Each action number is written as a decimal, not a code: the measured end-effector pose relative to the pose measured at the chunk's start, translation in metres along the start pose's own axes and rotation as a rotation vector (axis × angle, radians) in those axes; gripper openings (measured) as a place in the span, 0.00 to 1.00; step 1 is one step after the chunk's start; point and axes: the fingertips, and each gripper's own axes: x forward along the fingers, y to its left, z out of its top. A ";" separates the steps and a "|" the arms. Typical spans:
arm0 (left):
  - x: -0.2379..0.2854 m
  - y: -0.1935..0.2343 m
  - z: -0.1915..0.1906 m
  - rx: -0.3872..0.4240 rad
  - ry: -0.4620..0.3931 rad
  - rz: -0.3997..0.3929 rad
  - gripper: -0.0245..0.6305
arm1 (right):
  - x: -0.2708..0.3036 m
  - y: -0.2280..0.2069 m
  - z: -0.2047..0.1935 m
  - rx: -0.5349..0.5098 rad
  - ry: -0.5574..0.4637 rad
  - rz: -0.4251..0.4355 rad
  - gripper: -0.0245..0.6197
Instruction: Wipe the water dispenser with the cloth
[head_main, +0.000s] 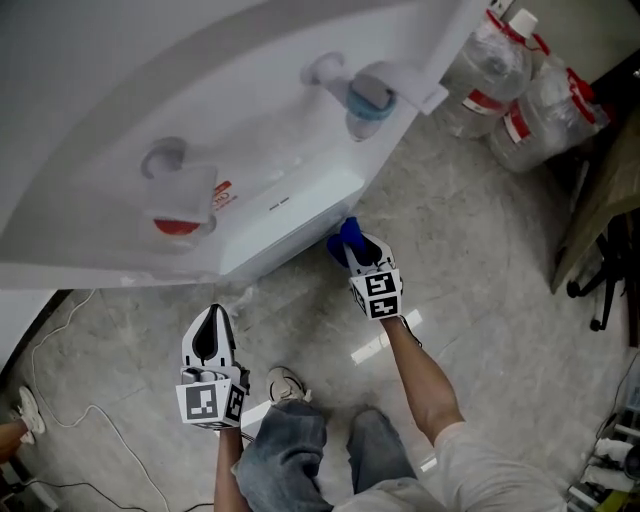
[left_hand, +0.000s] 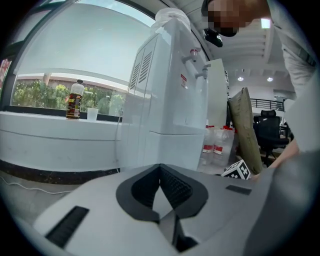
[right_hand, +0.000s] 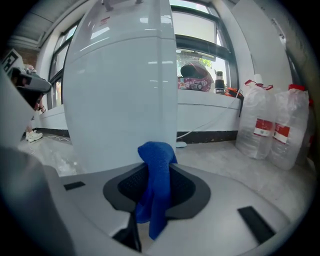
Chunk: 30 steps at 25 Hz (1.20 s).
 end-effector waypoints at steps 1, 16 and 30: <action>-0.002 0.003 0.002 0.007 0.000 0.003 0.06 | -0.002 0.009 0.005 -0.003 -0.005 0.015 0.22; -0.069 0.054 0.133 -0.022 -0.029 0.075 0.06 | -0.111 0.164 0.140 -0.099 0.045 0.227 0.22; -0.149 0.078 0.333 -0.213 0.038 0.173 0.06 | -0.217 0.252 0.357 -0.148 0.203 0.389 0.22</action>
